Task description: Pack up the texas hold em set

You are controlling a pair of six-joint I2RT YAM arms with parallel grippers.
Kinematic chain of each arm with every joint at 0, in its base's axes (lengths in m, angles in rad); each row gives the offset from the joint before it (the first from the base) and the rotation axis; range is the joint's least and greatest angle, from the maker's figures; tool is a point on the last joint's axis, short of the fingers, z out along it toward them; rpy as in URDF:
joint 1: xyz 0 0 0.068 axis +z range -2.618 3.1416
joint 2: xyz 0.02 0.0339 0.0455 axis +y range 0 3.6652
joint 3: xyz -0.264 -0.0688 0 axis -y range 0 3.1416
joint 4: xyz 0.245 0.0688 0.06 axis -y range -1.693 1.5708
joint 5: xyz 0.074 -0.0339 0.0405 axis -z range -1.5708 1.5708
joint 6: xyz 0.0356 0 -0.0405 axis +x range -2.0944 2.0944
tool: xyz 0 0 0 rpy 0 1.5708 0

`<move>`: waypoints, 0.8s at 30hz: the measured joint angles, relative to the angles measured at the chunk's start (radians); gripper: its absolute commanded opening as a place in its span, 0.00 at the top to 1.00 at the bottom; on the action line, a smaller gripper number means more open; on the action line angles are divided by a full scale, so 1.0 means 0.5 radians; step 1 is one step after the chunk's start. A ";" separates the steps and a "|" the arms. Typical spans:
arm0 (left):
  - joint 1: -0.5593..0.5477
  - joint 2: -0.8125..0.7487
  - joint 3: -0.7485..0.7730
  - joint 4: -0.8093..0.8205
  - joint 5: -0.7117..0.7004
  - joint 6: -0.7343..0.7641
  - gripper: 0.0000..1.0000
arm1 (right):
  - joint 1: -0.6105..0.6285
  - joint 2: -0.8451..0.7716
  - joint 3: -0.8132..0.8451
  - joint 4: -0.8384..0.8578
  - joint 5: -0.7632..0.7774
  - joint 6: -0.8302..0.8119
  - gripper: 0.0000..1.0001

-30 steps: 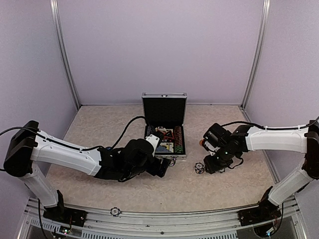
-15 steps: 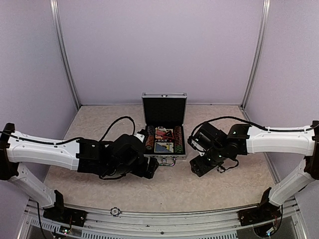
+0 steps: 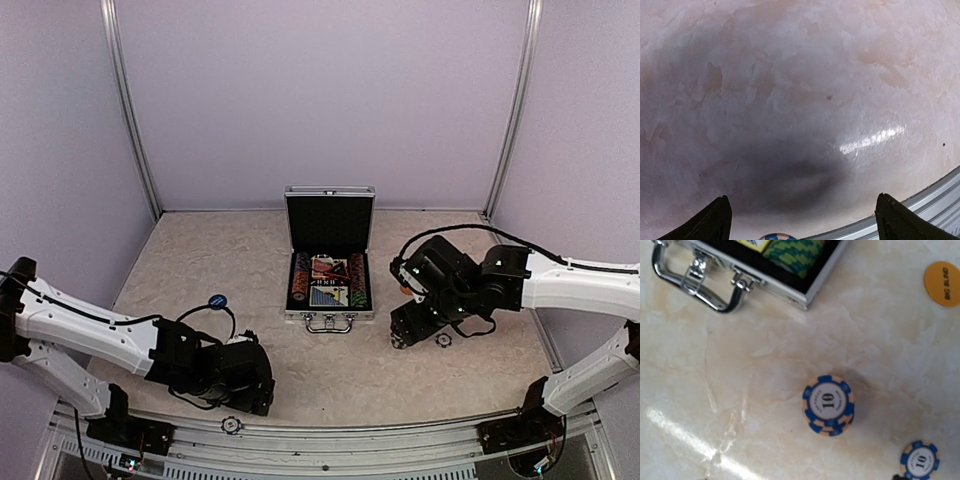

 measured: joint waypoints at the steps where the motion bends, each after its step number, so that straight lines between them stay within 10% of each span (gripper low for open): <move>1: -0.021 -0.014 -0.018 -0.011 0.018 -0.043 0.01 | 0.000 -0.004 -0.008 -0.002 0.002 0.000 0.22; 24: -0.418 0.055 -0.022 -0.315 0.248 -0.558 0.05 | 0.000 -0.057 -0.092 0.024 0.005 -0.008 0.21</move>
